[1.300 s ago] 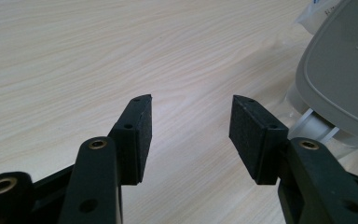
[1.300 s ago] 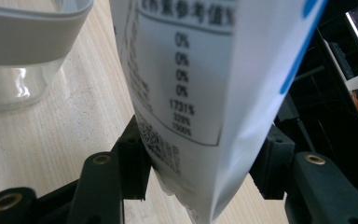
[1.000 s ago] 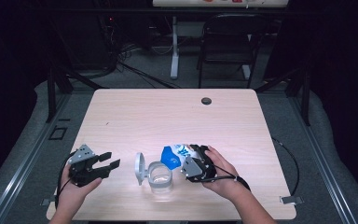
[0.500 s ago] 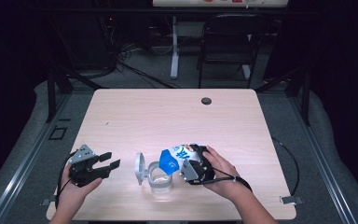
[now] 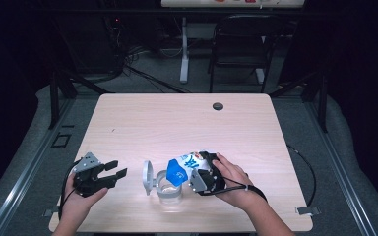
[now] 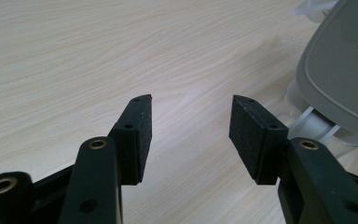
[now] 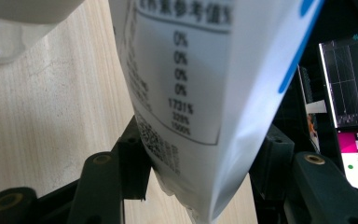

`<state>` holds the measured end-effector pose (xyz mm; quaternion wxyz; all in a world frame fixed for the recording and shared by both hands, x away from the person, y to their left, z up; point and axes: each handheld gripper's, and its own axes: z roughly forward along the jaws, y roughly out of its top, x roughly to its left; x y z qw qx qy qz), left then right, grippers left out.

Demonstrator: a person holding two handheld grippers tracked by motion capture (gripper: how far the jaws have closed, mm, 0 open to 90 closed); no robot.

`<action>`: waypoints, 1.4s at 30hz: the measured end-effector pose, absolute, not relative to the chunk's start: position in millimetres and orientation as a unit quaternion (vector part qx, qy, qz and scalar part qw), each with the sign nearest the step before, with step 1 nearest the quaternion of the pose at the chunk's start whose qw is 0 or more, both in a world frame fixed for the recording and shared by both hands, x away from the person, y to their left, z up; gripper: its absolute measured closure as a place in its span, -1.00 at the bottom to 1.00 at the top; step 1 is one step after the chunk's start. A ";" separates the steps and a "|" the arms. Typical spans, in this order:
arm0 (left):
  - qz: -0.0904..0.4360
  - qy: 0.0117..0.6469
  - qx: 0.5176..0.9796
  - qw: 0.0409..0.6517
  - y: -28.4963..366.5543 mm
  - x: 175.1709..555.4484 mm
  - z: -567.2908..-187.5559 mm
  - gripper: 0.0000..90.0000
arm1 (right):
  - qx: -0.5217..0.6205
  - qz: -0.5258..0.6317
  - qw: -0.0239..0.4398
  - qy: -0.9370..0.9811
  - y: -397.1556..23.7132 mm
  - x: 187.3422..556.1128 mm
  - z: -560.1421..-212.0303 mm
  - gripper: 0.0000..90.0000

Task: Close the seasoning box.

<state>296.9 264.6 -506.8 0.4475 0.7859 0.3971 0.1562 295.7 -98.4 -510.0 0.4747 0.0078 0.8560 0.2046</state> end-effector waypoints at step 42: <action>0.159 0.399 0.785 0.447 265.8 296.6 -506.1 0.11 | -0.035 0.139 0.520 0.842 -96.0 295.8 -508.4 0.07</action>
